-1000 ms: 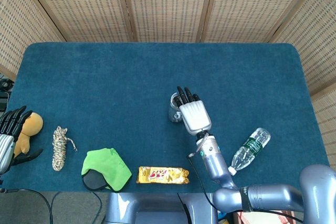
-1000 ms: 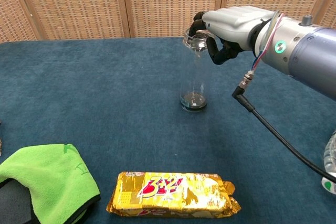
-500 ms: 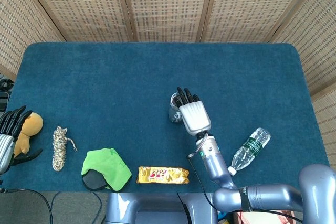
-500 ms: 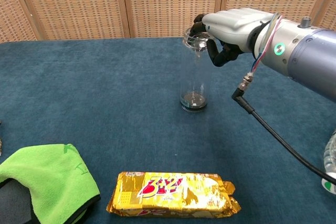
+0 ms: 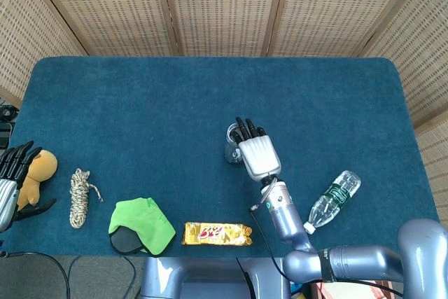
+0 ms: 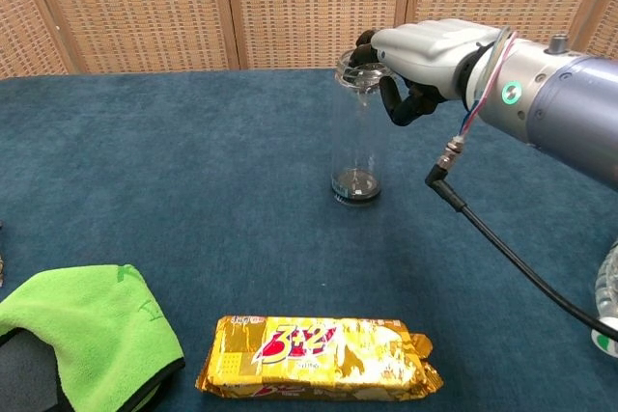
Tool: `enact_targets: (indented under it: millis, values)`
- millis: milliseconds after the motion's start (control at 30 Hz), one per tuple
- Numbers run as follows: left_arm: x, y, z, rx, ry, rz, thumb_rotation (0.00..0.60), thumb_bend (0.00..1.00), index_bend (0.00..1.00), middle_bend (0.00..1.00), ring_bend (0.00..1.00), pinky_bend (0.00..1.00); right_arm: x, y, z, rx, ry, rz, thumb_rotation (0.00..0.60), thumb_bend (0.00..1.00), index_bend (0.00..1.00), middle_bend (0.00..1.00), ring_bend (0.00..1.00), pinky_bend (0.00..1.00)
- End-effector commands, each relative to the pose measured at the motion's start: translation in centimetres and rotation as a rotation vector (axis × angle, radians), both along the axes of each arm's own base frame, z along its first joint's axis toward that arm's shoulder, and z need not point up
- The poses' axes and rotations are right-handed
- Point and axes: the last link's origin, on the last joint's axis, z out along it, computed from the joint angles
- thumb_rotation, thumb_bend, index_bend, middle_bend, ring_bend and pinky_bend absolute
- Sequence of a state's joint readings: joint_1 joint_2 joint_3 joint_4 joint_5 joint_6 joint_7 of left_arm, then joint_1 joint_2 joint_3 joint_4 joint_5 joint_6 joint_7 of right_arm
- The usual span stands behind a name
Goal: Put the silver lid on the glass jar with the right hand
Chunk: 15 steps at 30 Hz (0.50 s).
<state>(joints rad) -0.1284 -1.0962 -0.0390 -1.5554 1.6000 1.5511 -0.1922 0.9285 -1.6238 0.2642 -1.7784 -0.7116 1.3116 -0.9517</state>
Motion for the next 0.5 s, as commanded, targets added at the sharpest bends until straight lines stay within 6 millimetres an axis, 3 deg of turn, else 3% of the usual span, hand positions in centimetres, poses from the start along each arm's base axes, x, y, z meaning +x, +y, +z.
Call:
enact_targets:
  millis: [33, 500]
  values:
    - [0.0, 0.01, 0.0, 0.0, 0.0, 0.0, 0.6, 0.17, 0.0, 0.0, 0.0, 0.0, 0.09, -0.05, 0.12, -0.007, -0.003, 0.003, 0.6, 1.0, 0.22, 0.0, 0.0, 0.27]
    - [0.06, 0.0, -0.04, 0.0, 0.0, -0.002, 0.6, 0.17, 0.0, 0.0, 0.0, 0.0, 0.42, -0.27, 0.96, -0.043, -0.005, 0.014, 0.6, 1.0, 0.22, 0.0, 0.0, 0.27]
